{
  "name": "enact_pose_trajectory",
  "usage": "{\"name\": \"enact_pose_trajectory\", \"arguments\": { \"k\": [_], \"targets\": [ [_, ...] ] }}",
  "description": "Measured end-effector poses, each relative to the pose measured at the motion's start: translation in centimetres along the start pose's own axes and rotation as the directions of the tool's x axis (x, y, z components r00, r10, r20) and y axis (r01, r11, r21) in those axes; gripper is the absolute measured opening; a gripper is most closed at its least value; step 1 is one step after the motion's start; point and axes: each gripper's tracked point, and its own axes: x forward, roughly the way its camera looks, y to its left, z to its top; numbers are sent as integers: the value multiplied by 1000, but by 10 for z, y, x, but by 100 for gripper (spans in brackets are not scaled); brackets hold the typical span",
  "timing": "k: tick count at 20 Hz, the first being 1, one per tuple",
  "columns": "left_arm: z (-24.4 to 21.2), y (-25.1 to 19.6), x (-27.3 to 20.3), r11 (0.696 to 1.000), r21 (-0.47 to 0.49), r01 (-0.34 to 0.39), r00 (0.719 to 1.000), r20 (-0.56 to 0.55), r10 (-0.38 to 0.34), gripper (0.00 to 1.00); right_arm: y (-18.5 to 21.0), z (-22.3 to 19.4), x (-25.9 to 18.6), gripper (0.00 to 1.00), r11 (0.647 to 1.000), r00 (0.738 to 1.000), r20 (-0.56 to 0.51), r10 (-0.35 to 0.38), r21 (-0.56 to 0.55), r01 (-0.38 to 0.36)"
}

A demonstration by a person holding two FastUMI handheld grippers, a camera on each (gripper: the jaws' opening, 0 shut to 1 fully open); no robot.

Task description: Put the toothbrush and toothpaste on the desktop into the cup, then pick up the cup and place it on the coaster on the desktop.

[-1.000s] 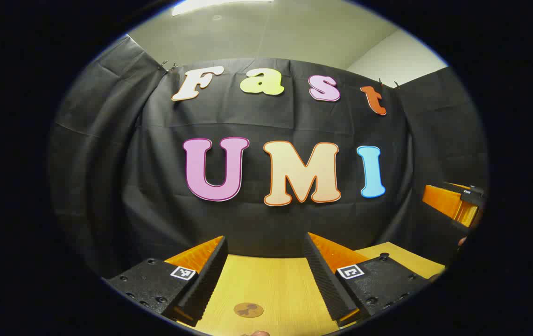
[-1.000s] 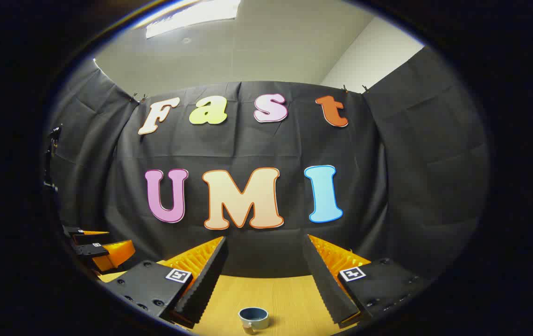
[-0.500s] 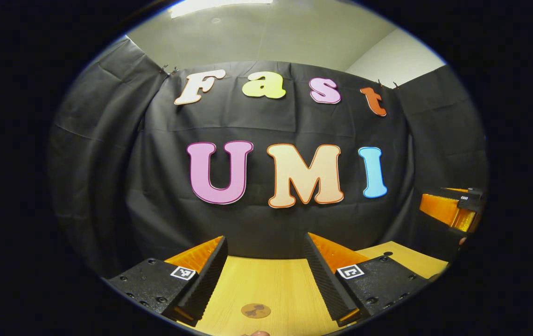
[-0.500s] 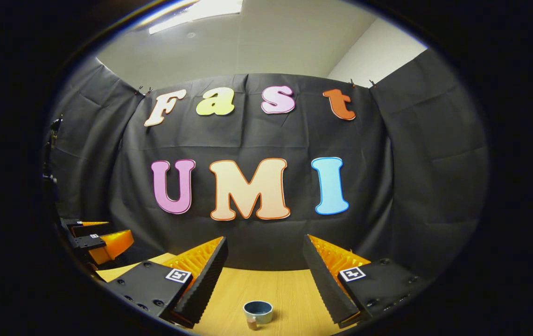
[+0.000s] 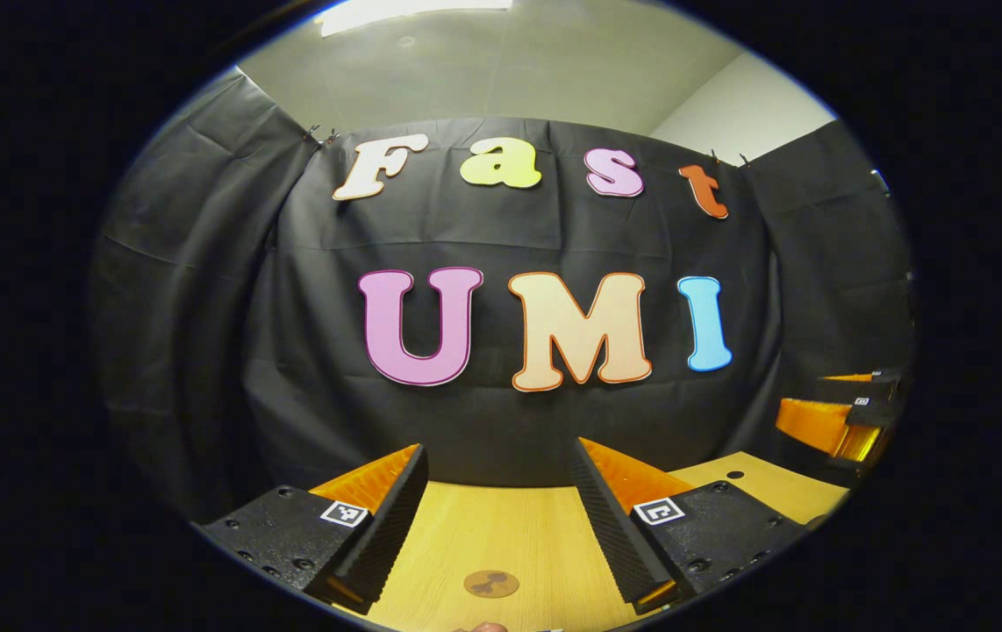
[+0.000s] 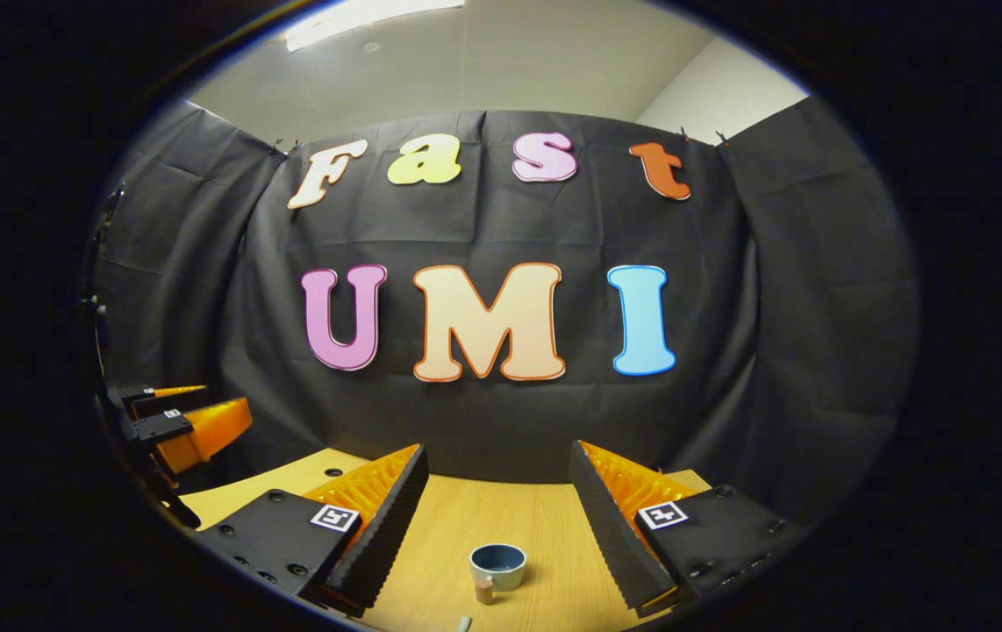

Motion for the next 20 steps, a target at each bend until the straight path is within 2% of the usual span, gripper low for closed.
{"name": "enact_pose_trajectory", "arguments": {
  "k": [4,8,14,20],
  "targets": [
    [-1,3,-1,1000,0,1,1000,-1,-1,93,3,-33,5,99,1000,997,-83,2,-16,-3],
    [-1,8,-2,1000,8,-15,1000,0,15,93,11,-78,9,99,999,978,-206,21,-40,-30],
    [-7,19,-5,999,14,-42,999,-11,42,94,18,-143,8,99,996,917,-397,27,-70,-60],
    [-16,33,-7,998,13,-69,997,-29,69,93,19,-187,8,99,996,859,-511,24,-61,-64]
  ]
}}
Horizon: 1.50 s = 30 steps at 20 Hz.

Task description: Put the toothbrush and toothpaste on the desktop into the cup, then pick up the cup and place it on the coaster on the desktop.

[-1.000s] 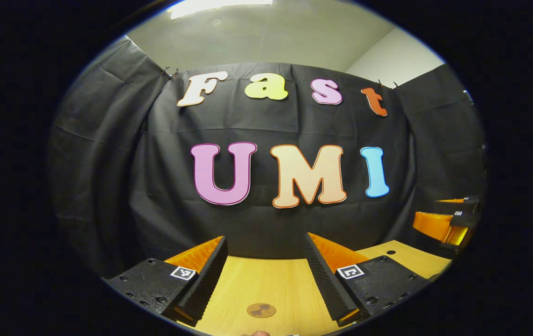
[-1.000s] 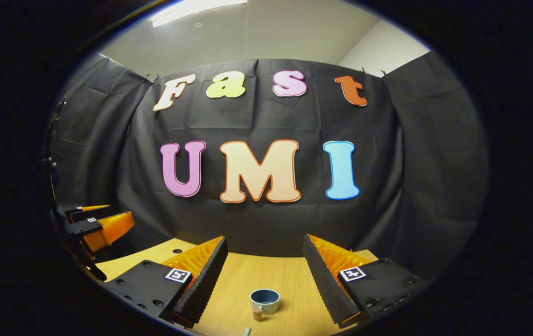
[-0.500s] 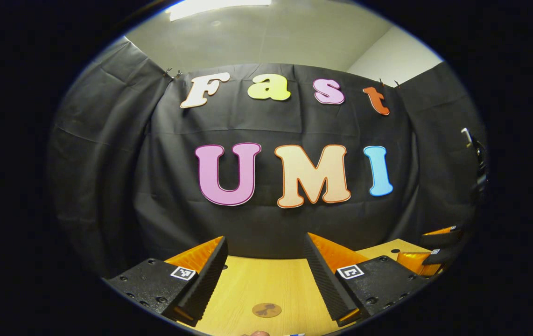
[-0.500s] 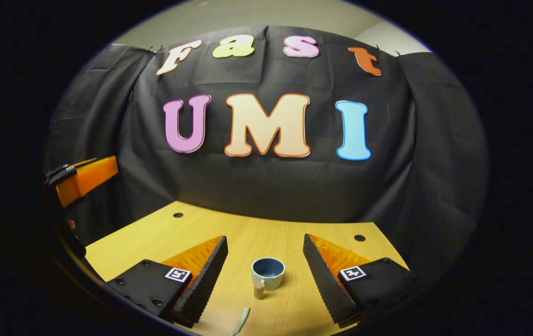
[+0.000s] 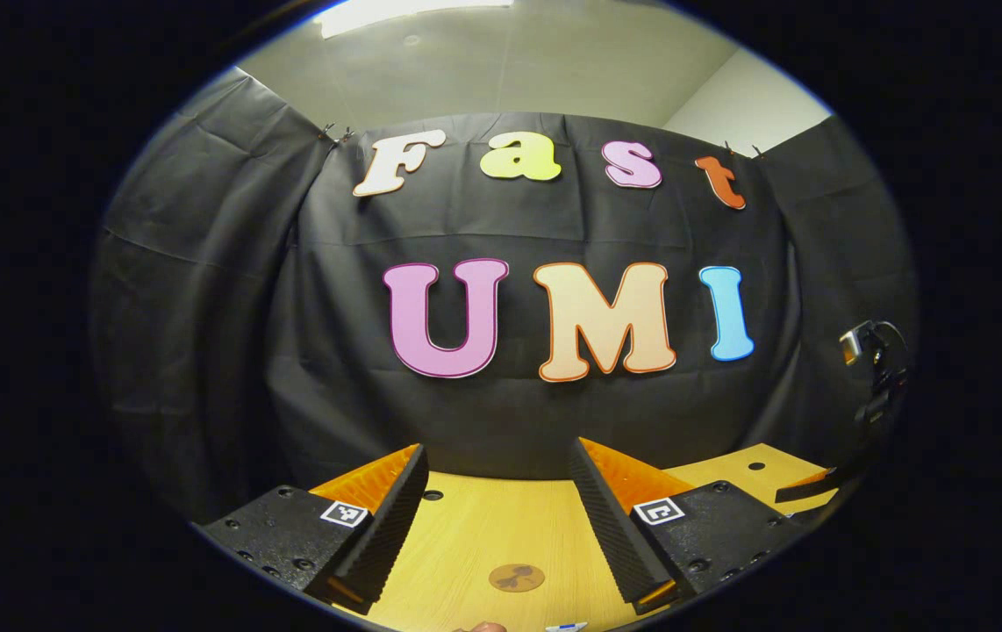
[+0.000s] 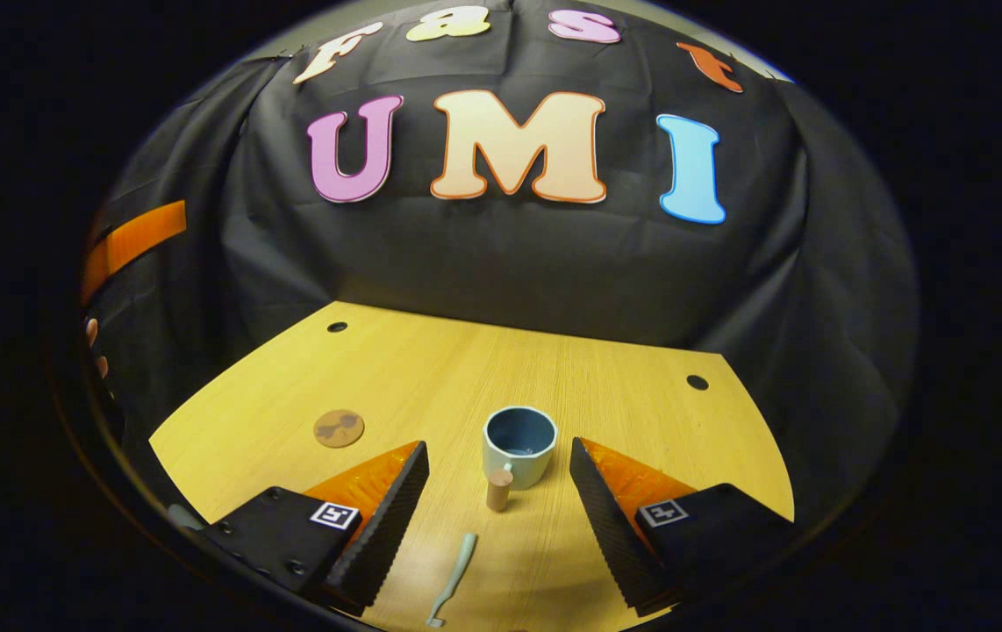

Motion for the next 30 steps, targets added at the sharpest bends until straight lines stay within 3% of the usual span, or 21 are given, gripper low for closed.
{"name": "enact_pose_trajectory", "arguments": {
  "k": [8,15,30],
  "targets": [
    [-8,14,2,1000,7,-20,1000,-17,21,94,4,-64,25,100,1000,978,-208,2,-11,-4],
    [-12,29,1,999,20,-45,999,-24,45,94,14,-127,39,100,1000,909,-416,19,13,-15],
    [-28,47,-6,996,16,-82,995,-61,83,94,22,-187,41,100,997,802,-598,11,-50,-52]
  ]
}}
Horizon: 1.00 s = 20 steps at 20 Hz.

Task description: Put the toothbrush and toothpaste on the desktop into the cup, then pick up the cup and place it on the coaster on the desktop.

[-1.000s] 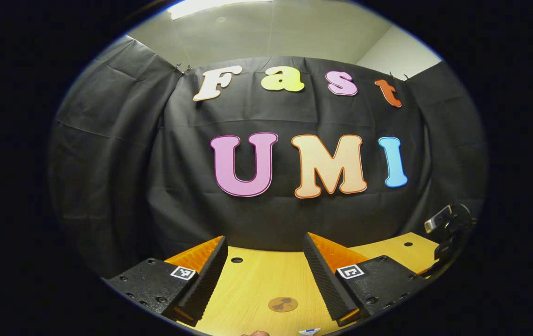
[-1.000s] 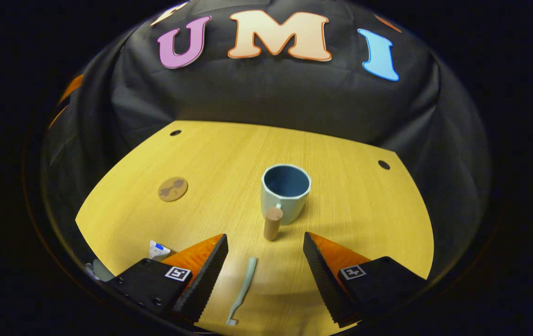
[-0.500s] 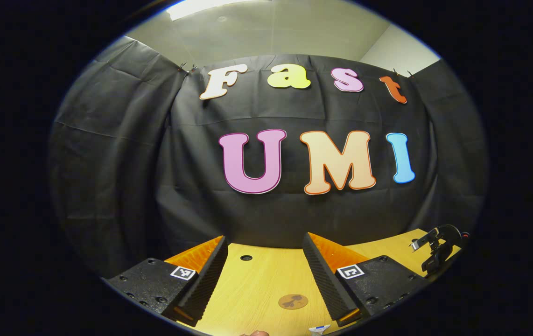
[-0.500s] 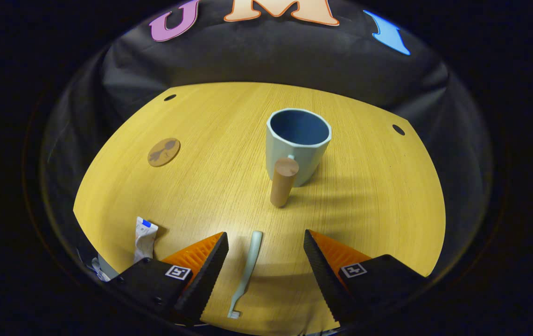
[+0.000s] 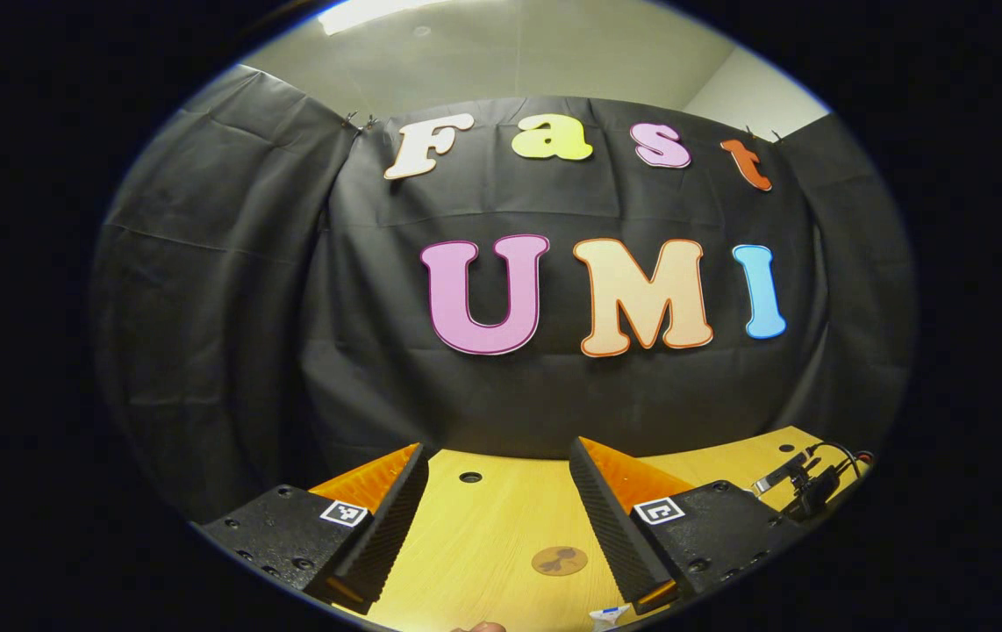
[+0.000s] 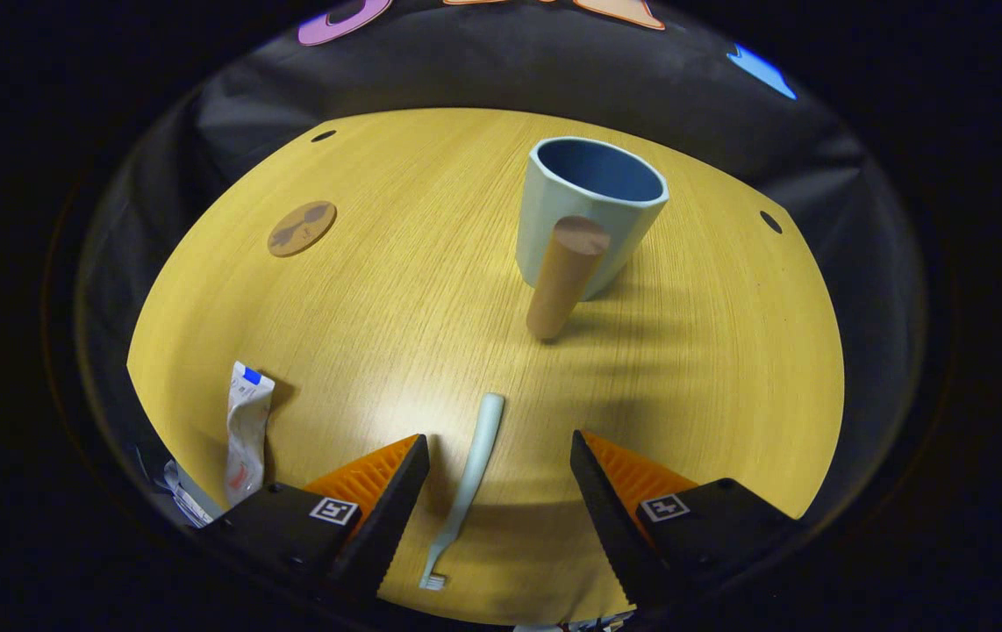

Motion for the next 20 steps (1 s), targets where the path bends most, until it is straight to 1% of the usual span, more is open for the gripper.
{"name": "enact_pose_trajectory", "arguments": {
  "k": [3,4,5,6,8,9,10,11,12,13,14,15,16,17,18,20],
  "targets": [
    [-2,5,-7,1000,3,1,1000,-1,-1,93,8,-10,4,100,1000,998,-48,31,1,-31],
    [-5,5,-7,1000,5,2,1000,-3,-2,93,12,-14,3,98,999,996,-69,48,11,-48],
    [-5,5,-6,1000,3,4,1000,-5,-4,93,12,-10,5,96,999,997,-57,51,7,-50],
    [-7,5,-5,1000,0,5,1000,-13,-5,93,12,-11,4,90,999,997,-65,52,2,-52],
    [-12,3,-3,1000,-9,9,1000,-23,-9,94,13,-10,4,88,998,996,-67,61,-11,-62],
    [-12,3,-2,1000,-11,11,1000,-25,-11,94,15,-10,5,84,998,995,-71,66,-15,-68],
    [-12,1,-1,1000,-13,15,1000,-24,-15,94,17,-9,5,67,997,995,-71,72,-15,-73],
    [-12,-1,0,1000,-13,19,1000,-24,-20,94,18,-10,5,56,997,994,-75,78,-18,-79],
    [-14,-5,1,1000,-12,26,999,-25,-27,94,18,-10,7,40,997,994,-78,76,-20,-78],
    [-14,-9,2,999,-14,37,999,-28,-37,94,18,-12,6,34,996,993,-87,82,-10,-83],
    [-16,-12,1,999,-17,46,998,-32,-47,94,18,-13,5,23,996,991,-99,93,-6,-94],
    [-19,-18,1,998,-19,57,998,-39,-58,94,16,-13,4,23,995,989,-107,102,26,-100],
    [-23,-23,1,997,-22,70,996,-48,-71,94,15,-14,5,12,992,985,-123,122,34,-119],
    [-26,-28,0,996,-24,83,995,-57,-84,94,15,-16,7,12,989,982,-126,138,61,-131],
    [-31,-32,0,995,-24,93,993,-66,-95,94,15,-17,4,6,987,979,-132,153,67,-145],
    [-44,-40,-2,993,-29,116,988,-101,-119,94,14,-18,3,6,988,980,-127,155,46,-150]
  ]
}}
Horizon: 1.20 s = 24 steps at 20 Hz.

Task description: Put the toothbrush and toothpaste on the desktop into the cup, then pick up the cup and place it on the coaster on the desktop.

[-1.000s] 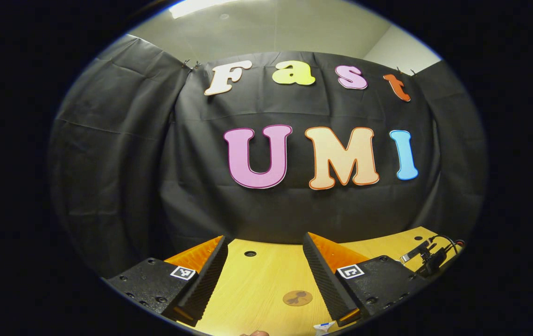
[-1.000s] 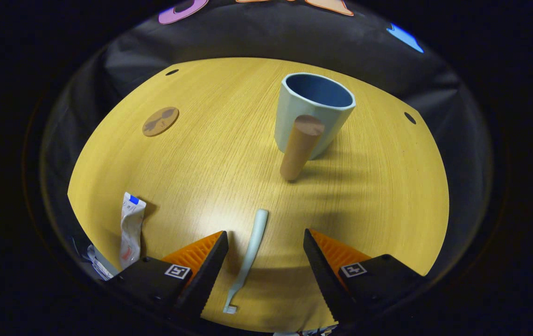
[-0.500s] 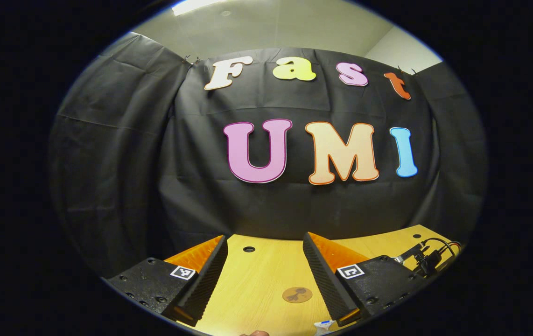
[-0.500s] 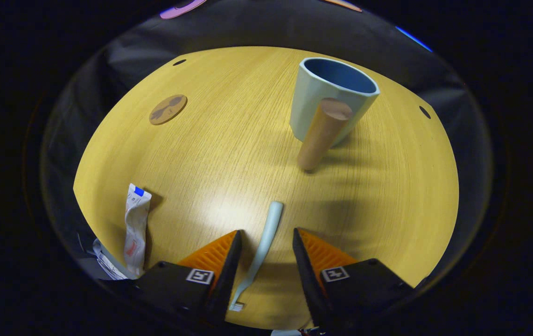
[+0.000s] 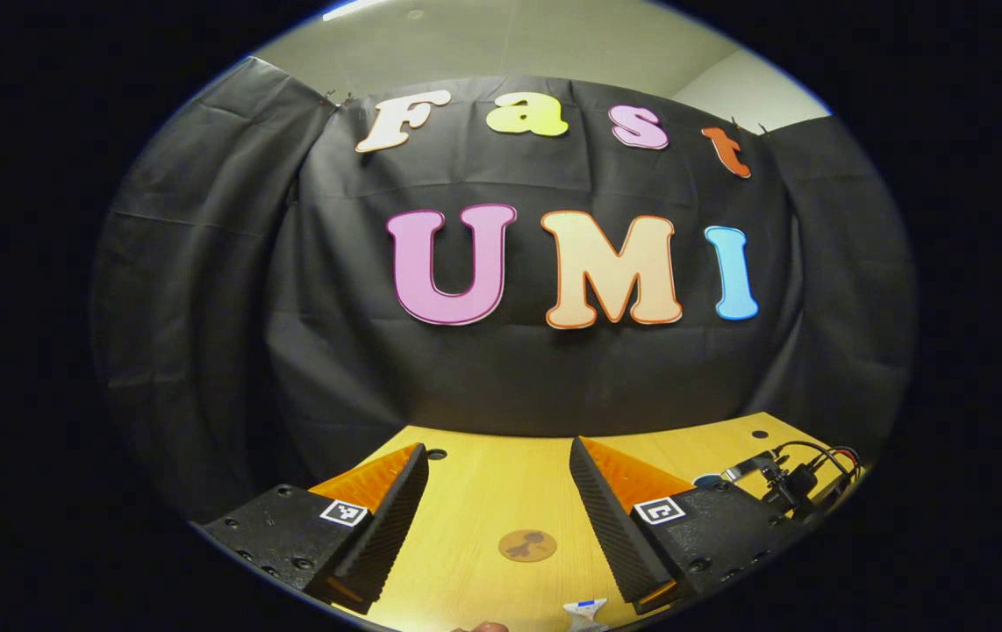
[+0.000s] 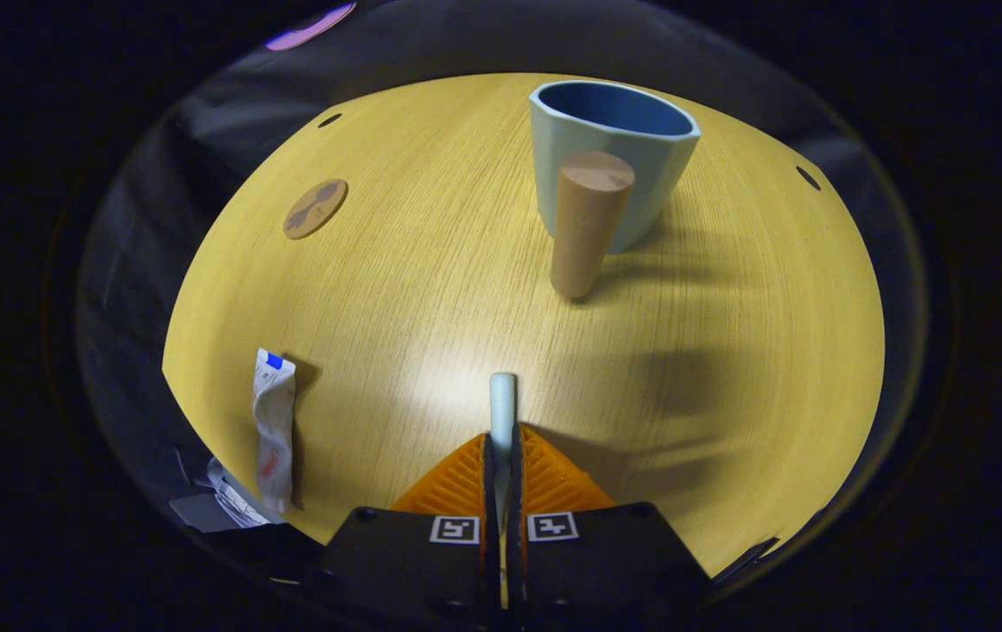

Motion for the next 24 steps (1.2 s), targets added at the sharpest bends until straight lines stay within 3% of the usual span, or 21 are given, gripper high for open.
{"name": "enact_pose_trajectory", "arguments": {
  "k": [5,14,24],
  "targets": [
    [-41,-24,-2,997,-40,62,990,-122,-66,94,1,0,-1,6,1000,999,38,-12,-18,12],
    [-119,-54,-15,988,-81,134,931,-330,-154,95,1,0,0,6,1000,997,72,4,-24,-3],
    [-206,-71,-39,982,-110,156,800,-569,-191,95,2,-1,0,6,999,996,91,12,-33,-9]
  ]
}}
